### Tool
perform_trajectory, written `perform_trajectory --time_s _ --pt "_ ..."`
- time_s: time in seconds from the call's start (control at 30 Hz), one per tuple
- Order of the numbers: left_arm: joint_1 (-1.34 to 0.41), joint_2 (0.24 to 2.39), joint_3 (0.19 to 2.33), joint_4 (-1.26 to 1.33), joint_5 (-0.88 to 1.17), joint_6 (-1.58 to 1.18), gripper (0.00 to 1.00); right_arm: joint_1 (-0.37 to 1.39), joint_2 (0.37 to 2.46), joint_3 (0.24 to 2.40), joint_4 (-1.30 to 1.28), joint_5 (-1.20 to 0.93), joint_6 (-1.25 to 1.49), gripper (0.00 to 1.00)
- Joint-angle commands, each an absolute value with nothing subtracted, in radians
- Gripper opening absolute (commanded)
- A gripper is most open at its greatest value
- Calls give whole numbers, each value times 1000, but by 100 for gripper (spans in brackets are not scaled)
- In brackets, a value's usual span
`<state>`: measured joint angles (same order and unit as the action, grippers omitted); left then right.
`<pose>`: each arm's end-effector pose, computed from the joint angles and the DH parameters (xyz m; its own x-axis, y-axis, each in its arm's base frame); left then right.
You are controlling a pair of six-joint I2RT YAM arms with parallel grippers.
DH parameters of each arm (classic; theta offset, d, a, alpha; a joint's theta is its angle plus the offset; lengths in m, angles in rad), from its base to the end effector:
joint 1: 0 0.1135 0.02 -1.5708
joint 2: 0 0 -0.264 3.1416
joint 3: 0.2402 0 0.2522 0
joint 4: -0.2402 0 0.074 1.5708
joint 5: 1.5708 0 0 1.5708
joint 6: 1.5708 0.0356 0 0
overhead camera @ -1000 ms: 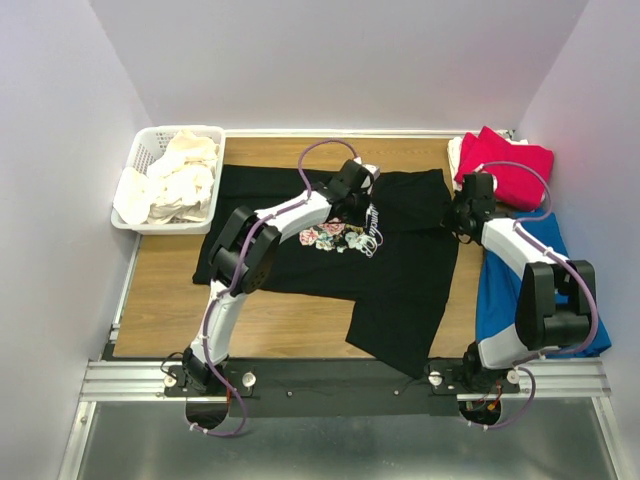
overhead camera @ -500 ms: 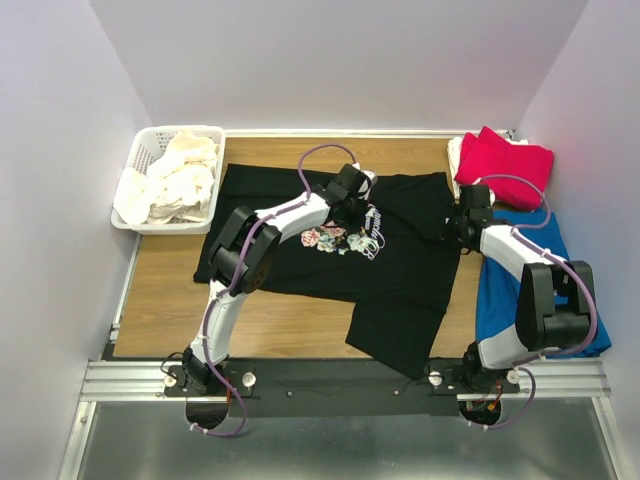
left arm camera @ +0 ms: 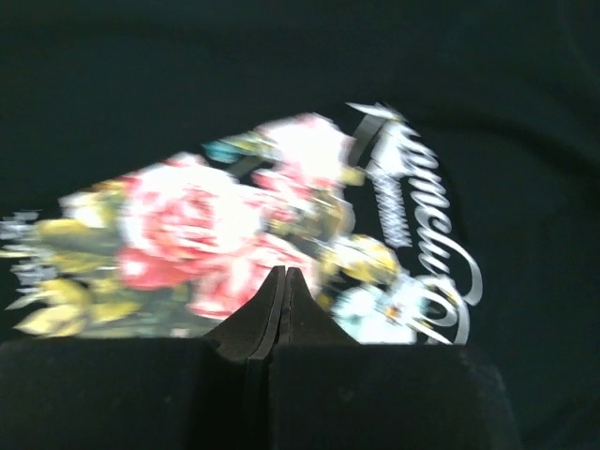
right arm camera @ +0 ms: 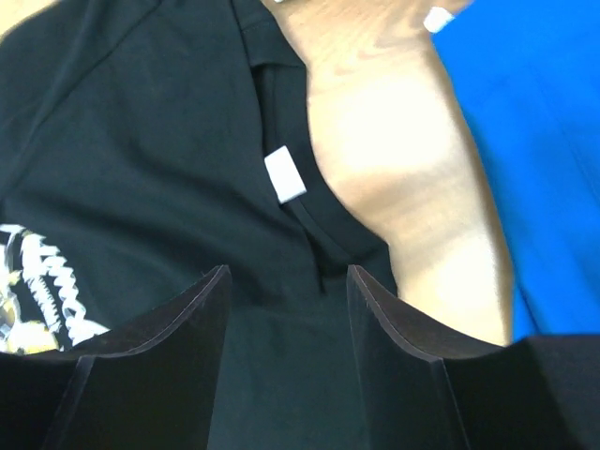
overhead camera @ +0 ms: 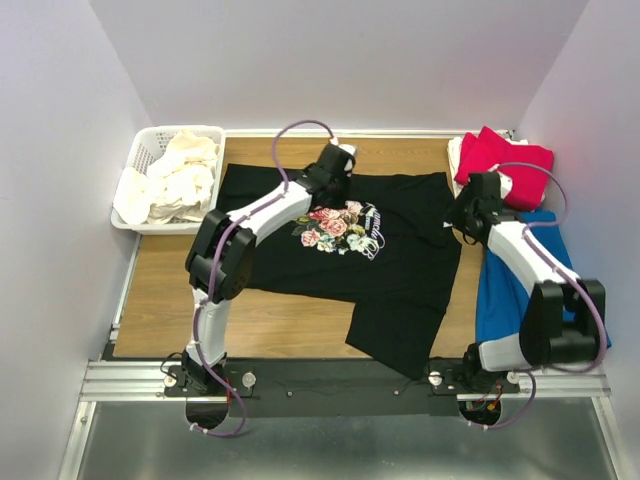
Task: Fold and stack the t-shirts
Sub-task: Fold the flattened tshirt in 1/3 of the way
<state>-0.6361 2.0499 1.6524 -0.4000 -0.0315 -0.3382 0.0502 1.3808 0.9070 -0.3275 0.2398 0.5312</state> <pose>0.3766 -0.2767 0.2298 -0.7342 0.1299 -0.6664 0.3525 0.9118 -0.2105 0.2911 0.0062 0.2364 -0.5596 0.4646 -0.6863 0.4637 0.8619 0.2054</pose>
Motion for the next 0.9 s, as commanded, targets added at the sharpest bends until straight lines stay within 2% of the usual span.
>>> perform_trajectory --time_s 0.0,0.33,0.7,0.87 --pt "-520 2029 1626 -443 -126 -394 0 44 1589 1015 -351 183 548 61" --pt "-361 1996 1464 -462 -141 -410 0 63 1880 1242 -396 153 557 61" --pt "-330 1959 1312 -517 -144 -402 0 64 2180 1607 -698 288 557 60" --pt "-318 1965 1328 -528 -140 -388 0 63 2316 1790 -788 330 535 60"
